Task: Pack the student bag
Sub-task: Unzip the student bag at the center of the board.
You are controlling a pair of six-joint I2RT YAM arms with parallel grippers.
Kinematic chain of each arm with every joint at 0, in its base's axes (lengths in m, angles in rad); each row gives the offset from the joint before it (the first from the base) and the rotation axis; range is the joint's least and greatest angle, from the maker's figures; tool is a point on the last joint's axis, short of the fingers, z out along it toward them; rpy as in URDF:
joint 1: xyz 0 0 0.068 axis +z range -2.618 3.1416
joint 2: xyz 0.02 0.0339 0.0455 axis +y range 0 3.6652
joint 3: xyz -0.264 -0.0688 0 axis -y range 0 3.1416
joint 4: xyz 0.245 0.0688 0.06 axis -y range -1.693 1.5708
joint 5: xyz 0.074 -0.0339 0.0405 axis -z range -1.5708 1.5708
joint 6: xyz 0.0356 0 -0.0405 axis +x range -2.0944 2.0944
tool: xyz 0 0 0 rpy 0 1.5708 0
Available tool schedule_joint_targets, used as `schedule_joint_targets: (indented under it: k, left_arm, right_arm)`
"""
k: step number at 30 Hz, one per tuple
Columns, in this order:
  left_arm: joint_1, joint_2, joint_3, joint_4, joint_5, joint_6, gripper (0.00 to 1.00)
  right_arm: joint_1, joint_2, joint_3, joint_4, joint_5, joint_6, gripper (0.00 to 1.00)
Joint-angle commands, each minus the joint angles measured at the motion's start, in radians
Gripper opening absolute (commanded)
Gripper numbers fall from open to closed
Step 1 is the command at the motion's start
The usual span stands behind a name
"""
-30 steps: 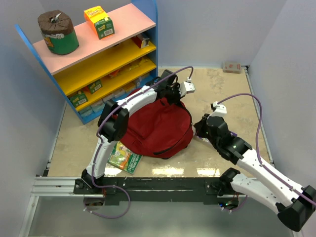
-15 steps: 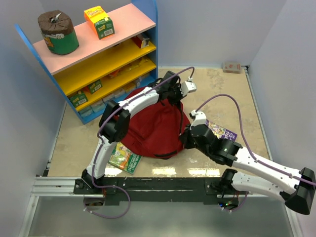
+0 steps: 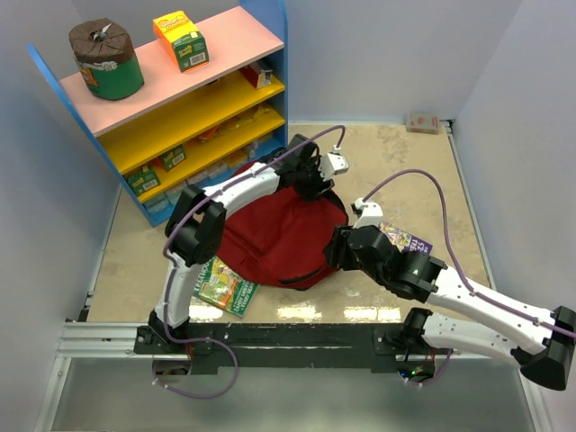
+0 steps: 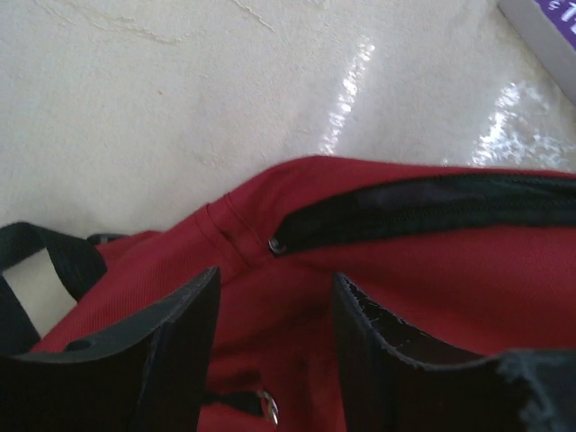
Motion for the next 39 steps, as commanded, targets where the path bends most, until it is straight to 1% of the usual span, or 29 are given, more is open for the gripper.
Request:
schedule_joint_targets:
  k: [1,4,7,8,10,11,12,15,16,18,22,23,25,26,27,29,30,31,34,38,39]
  left_arm:
    - [0.004,-0.206,-0.077,0.019,0.034,0.002,0.59]
    - [0.005,-0.287,-0.132,-0.016,0.068,0.002,0.61]
    - [0.005,-0.353,-0.155,-0.088,0.137,0.022,0.61]
    - [0.005,-0.374,-0.169,-0.105,0.157,0.032,0.61]
    - [0.005,-0.431,-0.181,-0.163,0.229,0.062,0.6]
    - [0.005,-0.451,-0.19,-0.182,0.252,0.071,0.61]
    - [0.004,-0.485,-0.193,-0.201,0.299,0.076,0.61]
    - [0.001,-0.554,-0.207,-0.297,0.401,0.117,0.68]
    - [-0.004,-0.572,-0.23,-0.32,0.412,0.131,0.73]
    - [-0.031,-0.606,-0.252,-0.345,0.415,0.144,0.74]
    - [-0.122,-0.582,-0.258,-0.429,0.398,0.105,0.71]
    - [-0.155,-0.57,-0.262,-0.428,0.397,0.098,0.7]
    - [-0.185,-0.563,-0.288,-0.388,0.397,0.075,0.7]
    - [-0.208,-0.569,-0.302,-0.362,0.39,0.065,0.7]
    - [-0.217,-0.573,-0.319,-0.303,0.387,0.046,0.7]
    - [-0.243,-0.583,-0.365,-0.253,0.363,0.038,0.71]
    - [-0.249,-0.585,-0.374,-0.226,0.355,0.042,0.71]
    - [-0.26,-0.585,-0.381,-0.222,0.346,0.051,0.71]
    - [-0.291,-0.579,-0.385,-0.208,0.289,0.084,0.69]
    - [-0.332,-0.608,-0.422,-0.146,0.184,0.143,0.7]
    - [-0.338,-0.617,-0.443,-0.106,0.167,0.169,0.7]
  right_arm:
    - [0.003,-0.019,0.078,-0.078,0.099,0.046,0.56]
    - [0.0,-0.045,0.103,-0.088,0.137,0.062,0.57]
    - [-0.017,-0.036,0.135,-0.16,0.214,0.111,0.58]
    - [-0.027,-0.031,0.14,-0.188,0.231,0.124,0.59]
    - [-0.081,-0.017,0.137,-0.185,0.225,0.116,0.6]
    - [-0.112,-0.011,0.135,-0.173,0.19,0.11,0.61]
    - [-0.173,0.005,0.132,-0.161,0.169,0.084,0.62]
    - [-0.242,0.035,0.125,-0.104,0.123,0.032,0.64]
    - [-0.254,0.051,0.125,-0.082,0.107,0.018,0.64]
    - [-0.291,0.071,0.12,-0.012,0.045,-0.008,0.65]
    - [-0.356,0.137,0.118,0.063,-0.065,-0.019,0.66]
    - [-0.362,0.145,0.118,0.086,-0.078,-0.023,0.66]
    - [-0.388,0.159,0.112,0.106,-0.112,-0.033,0.66]
    - [-0.399,0.18,0.105,0.122,-0.123,-0.043,0.66]
    - [-0.418,0.191,0.102,0.126,-0.132,-0.049,0.66]
    - [-0.443,0.22,0.086,0.14,-0.166,-0.057,0.62]
    - [-0.469,0.225,0.077,0.152,-0.181,-0.059,0.61]
    - [-0.481,0.228,0.066,0.168,-0.215,-0.059,0.57]
    - [-0.524,0.243,0.034,0.221,-0.267,-0.057,0.53]
    - [-0.538,0.279,0.034,0.254,-0.328,-0.056,0.52]
    - [-0.538,0.288,0.034,0.255,-0.332,-0.056,0.51]
